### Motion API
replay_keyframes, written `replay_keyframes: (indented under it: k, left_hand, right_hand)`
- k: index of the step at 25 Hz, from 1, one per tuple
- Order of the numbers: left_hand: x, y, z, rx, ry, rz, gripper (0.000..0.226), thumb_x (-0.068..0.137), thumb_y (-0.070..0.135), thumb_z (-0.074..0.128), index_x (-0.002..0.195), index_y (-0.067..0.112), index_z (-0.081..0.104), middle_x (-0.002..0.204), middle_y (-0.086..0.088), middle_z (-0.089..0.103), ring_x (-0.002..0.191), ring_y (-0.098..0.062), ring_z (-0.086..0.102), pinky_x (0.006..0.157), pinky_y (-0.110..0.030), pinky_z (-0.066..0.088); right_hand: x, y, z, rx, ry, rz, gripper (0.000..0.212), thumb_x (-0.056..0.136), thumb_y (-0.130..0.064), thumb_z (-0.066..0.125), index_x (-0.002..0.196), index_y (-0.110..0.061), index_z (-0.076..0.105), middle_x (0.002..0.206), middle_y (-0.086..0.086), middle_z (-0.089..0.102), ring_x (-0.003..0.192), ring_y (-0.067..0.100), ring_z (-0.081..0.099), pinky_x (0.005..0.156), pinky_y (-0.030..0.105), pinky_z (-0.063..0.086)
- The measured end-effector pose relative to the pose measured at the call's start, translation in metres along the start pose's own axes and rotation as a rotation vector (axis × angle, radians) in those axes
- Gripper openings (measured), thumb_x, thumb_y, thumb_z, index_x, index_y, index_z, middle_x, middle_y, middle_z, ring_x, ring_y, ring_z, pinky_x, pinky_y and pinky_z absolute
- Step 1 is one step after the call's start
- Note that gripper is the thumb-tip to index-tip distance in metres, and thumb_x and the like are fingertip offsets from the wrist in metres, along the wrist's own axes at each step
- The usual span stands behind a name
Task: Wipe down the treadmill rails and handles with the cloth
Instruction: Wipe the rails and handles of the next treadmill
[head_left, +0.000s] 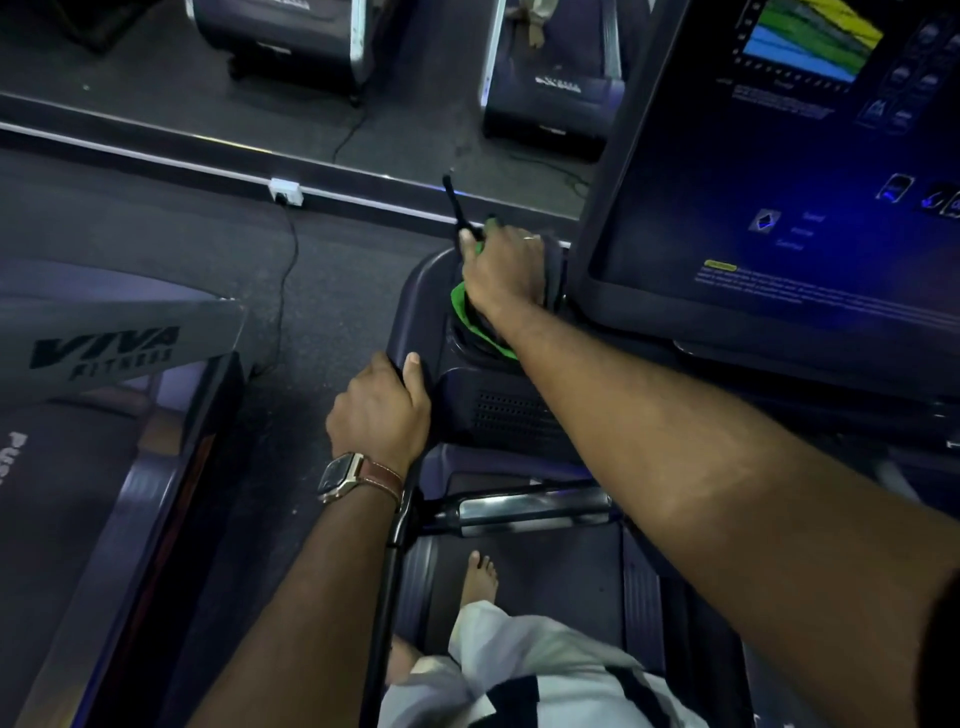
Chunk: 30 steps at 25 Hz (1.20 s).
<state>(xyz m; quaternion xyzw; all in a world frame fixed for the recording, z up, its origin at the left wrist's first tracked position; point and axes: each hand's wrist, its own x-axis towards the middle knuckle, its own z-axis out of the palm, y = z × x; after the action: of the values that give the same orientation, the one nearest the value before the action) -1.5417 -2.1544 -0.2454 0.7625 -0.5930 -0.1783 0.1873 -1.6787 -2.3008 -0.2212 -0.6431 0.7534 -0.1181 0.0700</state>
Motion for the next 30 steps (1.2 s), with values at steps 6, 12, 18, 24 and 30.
replay_keyframes:
  k: [6,12,18,24,30]
  left_hand:
    - [0.002,-0.003,0.002,-0.001,-0.006,-0.005,0.048,0.098,0.051,0.028,0.097,0.011,0.054,0.093,-0.015,0.067,0.081,-0.04,0.063,0.066,-0.041,0.046]
    - [0.003,-0.003,0.002,0.015,-0.007,-0.014,0.046,0.098,0.05,0.029,0.097,0.011,0.054,0.096,-0.017,0.067,0.083,-0.042,0.062,0.063,-0.038,0.037]
    - [0.003,-0.001,0.002,0.04,0.001,-0.005,0.049,0.098,0.051,0.03,0.095,0.01,0.055,0.093,-0.017,0.067,0.081,-0.041,0.062,0.063,-0.039,0.039]
    - [0.004,0.003,0.002,0.056,0.001,-0.005,0.049,0.097,0.052,0.033,0.093,0.009,0.056,0.092,-0.019,0.067,0.082,-0.043,0.062,0.062,-0.037,0.036]
    - [0.002,0.001,-0.001,0.056,0.0,-0.041,0.048,0.097,0.053,0.033,0.093,0.011,0.056,0.092,-0.017,0.066,0.082,-0.043,0.061,0.062,-0.037,0.036]
  right_hand:
    - [0.005,0.019,0.007,-0.108,-0.004,0.052,0.047,0.103,-0.045,0.034,0.133,-0.017,0.057,0.135,0.009,0.059,0.137,0.027,0.04,0.117,0.043,0.014]
    - [-0.053,0.015,0.0,0.186,-0.048,-0.23,0.04,0.1,-0.038,0.052,0.121,-0.008,0.065,0.125,0.015,0.065,0.123,0.032,0.055,0.105,0.038,0.037]
    - [-0.02,-0.036,-0.025,0.365,-0.34,0.393,0.073,0.092,-0.072,0.034,0.127,-0.014,0.061,0.128,0.011,0.063,0.116,0.034,0.059,0.096,0.041,0.047]
    - [-0.034,-0.009,-0.028,-0.417,-0.51,-0.13,0.104,0.076,-0.092,0.009,0.134,-0.02,0.057,0.139,0.009,0.056,0.131,0.033,0.048,0.11,0.059,0.024]
    - [-0.028,0.002,-0.031,-0.57,-0.629,-0.19,0.123,0.061,-0.1,-0.005,0.143,-0.026,0.05,0.154,0.008,0.041,0.146,0.033,0.029,0.118,0.06,0.007]
